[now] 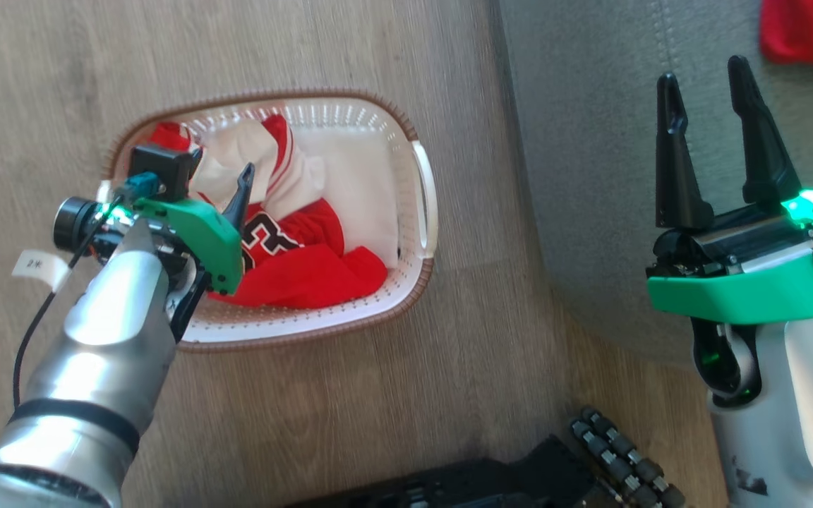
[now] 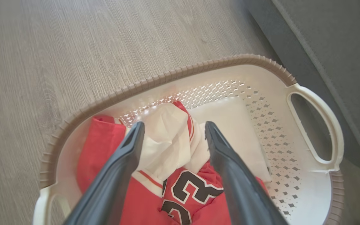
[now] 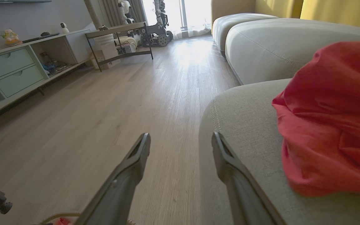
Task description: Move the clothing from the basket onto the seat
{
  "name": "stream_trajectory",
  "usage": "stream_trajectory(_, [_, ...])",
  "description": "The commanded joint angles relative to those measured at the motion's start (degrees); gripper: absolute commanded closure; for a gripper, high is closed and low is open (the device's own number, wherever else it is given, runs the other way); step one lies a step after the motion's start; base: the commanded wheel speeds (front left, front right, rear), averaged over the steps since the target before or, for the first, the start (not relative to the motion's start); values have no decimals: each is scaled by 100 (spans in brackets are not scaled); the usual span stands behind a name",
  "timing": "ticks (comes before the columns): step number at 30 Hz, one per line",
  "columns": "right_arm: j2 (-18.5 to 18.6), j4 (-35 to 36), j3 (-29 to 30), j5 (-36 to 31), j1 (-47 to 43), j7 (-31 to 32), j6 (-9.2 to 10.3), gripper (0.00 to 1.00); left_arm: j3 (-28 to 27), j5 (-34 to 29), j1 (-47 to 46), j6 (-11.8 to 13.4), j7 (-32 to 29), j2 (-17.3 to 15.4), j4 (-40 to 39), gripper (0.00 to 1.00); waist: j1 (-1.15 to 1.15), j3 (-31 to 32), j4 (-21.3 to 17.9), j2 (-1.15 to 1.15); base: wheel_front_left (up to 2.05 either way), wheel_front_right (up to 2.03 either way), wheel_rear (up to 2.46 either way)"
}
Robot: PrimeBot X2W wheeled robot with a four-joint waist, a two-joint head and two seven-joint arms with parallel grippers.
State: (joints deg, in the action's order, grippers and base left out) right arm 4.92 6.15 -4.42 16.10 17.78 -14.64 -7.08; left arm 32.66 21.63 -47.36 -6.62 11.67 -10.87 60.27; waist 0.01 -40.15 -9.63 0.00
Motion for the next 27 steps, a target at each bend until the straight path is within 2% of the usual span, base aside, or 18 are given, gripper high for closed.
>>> stream_trajectory(1, [-68, 226, -132, -62, -5, -35, -41, 0, -52, -7, -173, -36, 24, -78, 83, 0, -1, -203, -49, 0, 0, 0, 0])
stream_trajectory(11, [-131, 361, -176, -113, 172, -35, -41, 0, 325, -114, -955, -79, -143, 28, 875, 0, -1, -782, -130, 0, 0, 0, 0])
stream_trajectory(20, [-170, 418, -261, -109, 301, -36, -41, 0, 415, -39, -1261, -80, -517, 3, 1210, 0, -1, -1049, -263, 0, 0, 0, 0])
stream_trajectory(27, [-188, 480, -310, -131, 366, -36, -41, 0, 624, -216, -1391, 282, -1087, -128, 1325, 0, -1, -1232, -363, 0, 0, 0, 0])
